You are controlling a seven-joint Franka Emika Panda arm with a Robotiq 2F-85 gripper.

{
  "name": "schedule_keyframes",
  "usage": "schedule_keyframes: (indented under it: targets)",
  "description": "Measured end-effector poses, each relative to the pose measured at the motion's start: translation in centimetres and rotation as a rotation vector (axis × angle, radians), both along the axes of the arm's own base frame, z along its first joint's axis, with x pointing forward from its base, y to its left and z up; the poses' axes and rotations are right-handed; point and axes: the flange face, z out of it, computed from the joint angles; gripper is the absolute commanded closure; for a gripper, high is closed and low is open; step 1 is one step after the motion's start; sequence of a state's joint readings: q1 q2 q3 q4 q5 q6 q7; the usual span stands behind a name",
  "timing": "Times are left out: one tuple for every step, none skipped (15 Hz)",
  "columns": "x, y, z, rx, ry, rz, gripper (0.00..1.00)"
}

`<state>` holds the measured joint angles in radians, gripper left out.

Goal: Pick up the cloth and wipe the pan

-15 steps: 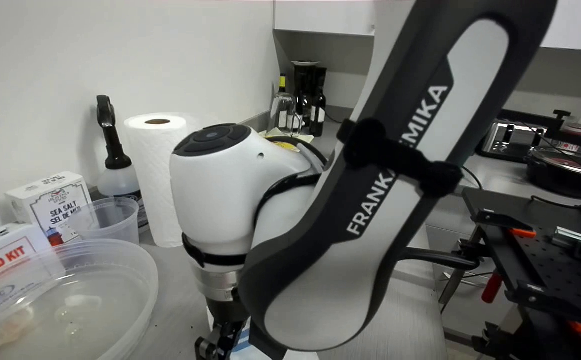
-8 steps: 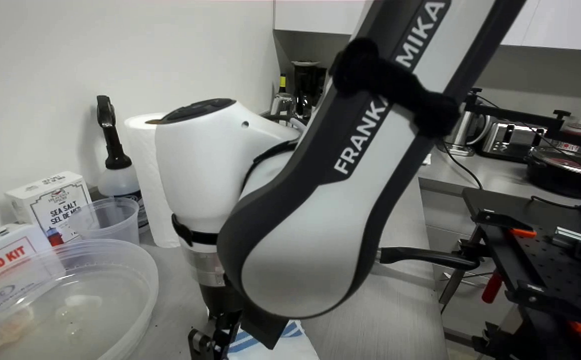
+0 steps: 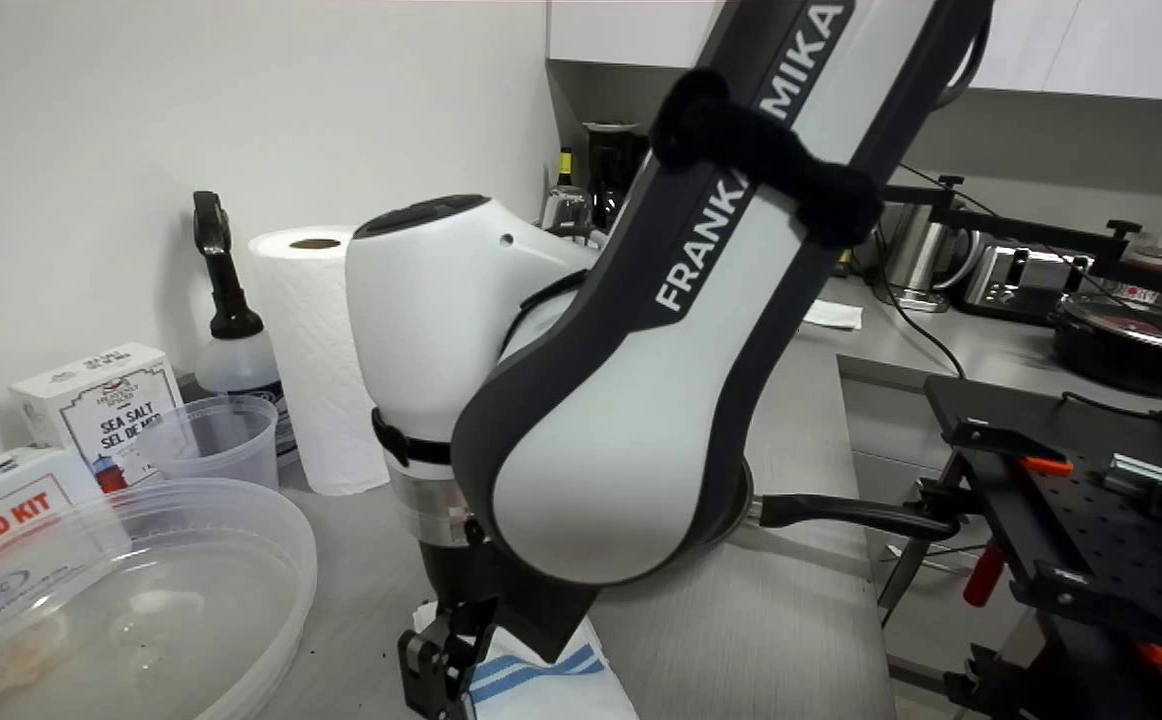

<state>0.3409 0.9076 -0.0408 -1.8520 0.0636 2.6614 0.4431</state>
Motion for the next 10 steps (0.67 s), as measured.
schedule_keyframes:
  targets:
    - [-0.1,-0.3,-0.1,0.000,0.005,-0.005,0.00]
    - [-0.3,-0.6,-0.3,0.000,0.010,-0.011,0.00]
    - [-0.4,-0.8,-0.4,0.001,0.015,-0.015,0.00]
    - [-0.7,-1.0,-0.6,0.003,0.021,-0.019,0.00]
    - [-0.9,-1.1,-0.8,0.004,0.027,-0.023,0.00]
    - [-1.1,-1.1,-0.9,0.005,0.029,-0.024,0.00]
    - [-1.2,-1.2,-1.1,0.005,0.027,-0.025,0.00]
    - [-1.4,-1.1,-1.3,0.006,0.019,-0.026,0.00]
    - [-1.5,-1.1,-1.5,0.008,0.011,-0.025,0.00]
    - [-1.6,-0.9,-1.6,0.010,-0.001,-0.024,0.00]
